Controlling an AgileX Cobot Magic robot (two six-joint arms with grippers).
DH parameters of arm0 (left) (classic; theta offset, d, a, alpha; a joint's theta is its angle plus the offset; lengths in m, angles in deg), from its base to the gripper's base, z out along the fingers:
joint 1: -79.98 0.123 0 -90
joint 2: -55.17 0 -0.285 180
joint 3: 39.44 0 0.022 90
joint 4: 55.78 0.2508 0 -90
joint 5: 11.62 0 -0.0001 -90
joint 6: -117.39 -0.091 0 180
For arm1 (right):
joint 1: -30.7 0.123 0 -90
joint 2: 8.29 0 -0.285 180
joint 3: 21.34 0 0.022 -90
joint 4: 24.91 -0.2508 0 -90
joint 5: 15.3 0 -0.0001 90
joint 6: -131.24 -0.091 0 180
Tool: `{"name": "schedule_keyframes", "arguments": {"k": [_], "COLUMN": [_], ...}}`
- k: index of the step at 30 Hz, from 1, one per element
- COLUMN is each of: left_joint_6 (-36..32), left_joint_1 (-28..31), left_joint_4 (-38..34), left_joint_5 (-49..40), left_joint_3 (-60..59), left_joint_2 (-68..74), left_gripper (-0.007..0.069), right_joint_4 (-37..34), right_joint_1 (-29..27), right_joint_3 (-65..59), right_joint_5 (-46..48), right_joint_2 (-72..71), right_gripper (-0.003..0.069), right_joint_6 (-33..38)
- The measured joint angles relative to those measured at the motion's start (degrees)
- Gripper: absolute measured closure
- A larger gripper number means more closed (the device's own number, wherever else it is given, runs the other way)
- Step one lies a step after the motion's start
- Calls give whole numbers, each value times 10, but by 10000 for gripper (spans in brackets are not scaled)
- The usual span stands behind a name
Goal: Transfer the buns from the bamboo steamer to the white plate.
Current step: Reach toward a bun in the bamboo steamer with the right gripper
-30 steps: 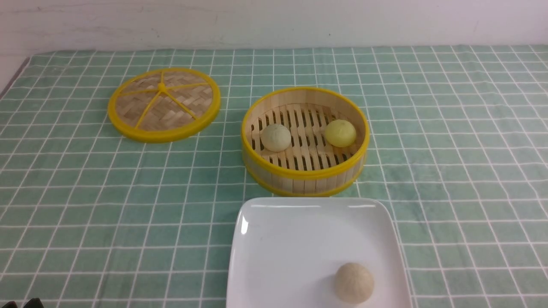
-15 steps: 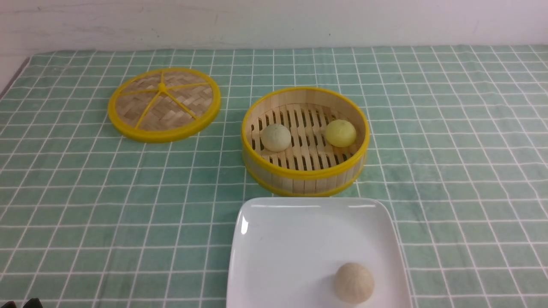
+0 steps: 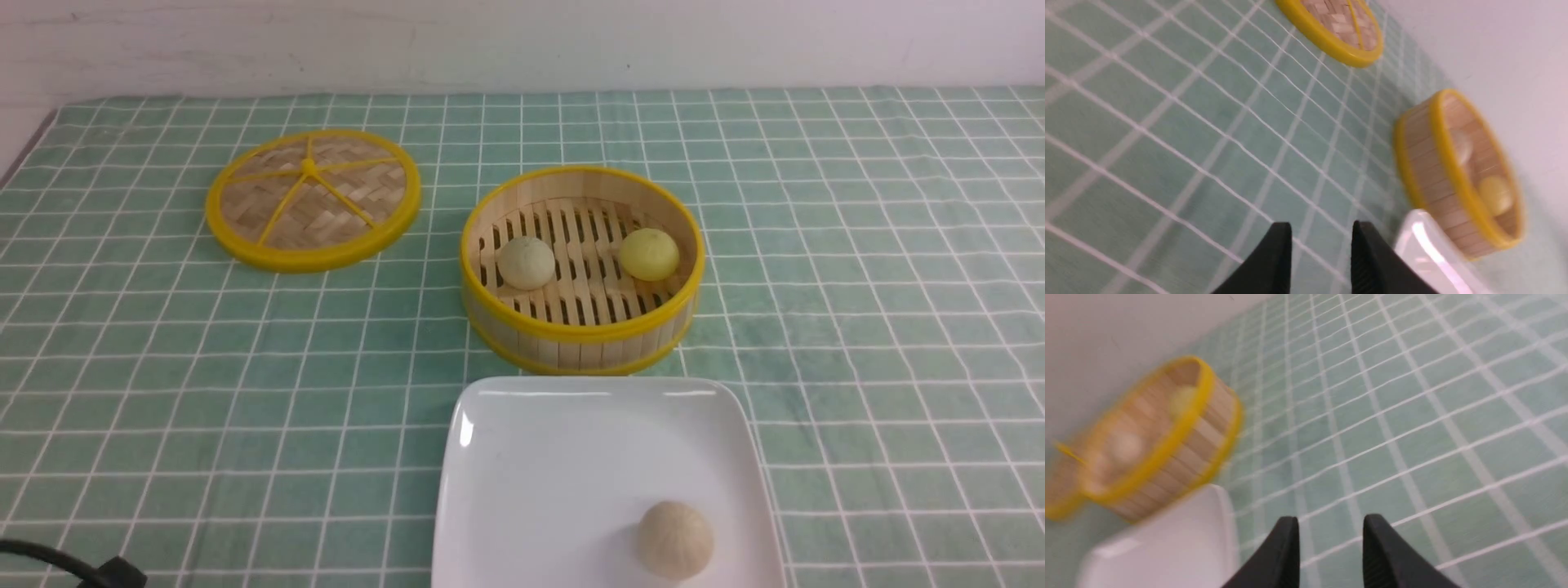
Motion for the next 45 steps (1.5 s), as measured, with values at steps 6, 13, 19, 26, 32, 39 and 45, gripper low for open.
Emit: {"name": "schedule_keyframes", "arguments": {"k": [6, 13, 19, 26, 32, 39, 45], "left_joint_6": [93, 58, -51, -141, -203, -233, -233], "left_joint_1": [0, 0, 0, 0, 0, 0, 0], "left_joint_4": [-122, -124, -101, -55, -38, -60, -64], "left_joint_5": [8, 32, 15, -137, -277, -284, -281], "left_joint_3": [0, 5, 111, 238, 309, 327, 327], "left_joint_2": [0, 0, 17, 187, 379, 491, 526], "left_gripper": [384, 405, 545, 623, 623, 621, 612], "right_joint_4": [-131, -137, -123, -40, 31, -122, -193], "right_joint_1": [0, 0, 0, 0, 0, 35, 107], "right_joint_3": [0, 12, 136, 286, 385, 519, 672], "right_joint_5": [-15, -19, -49, 115, 245, 321, 348], "right_joint_2": [0, 0, 33, 241, 501, 707, 875], "right_gripper": [419, 419, 447, 652, 671, 666, 658], "right_joint_6": [-62, -31, 144, 312, 335, 500, 604]}}
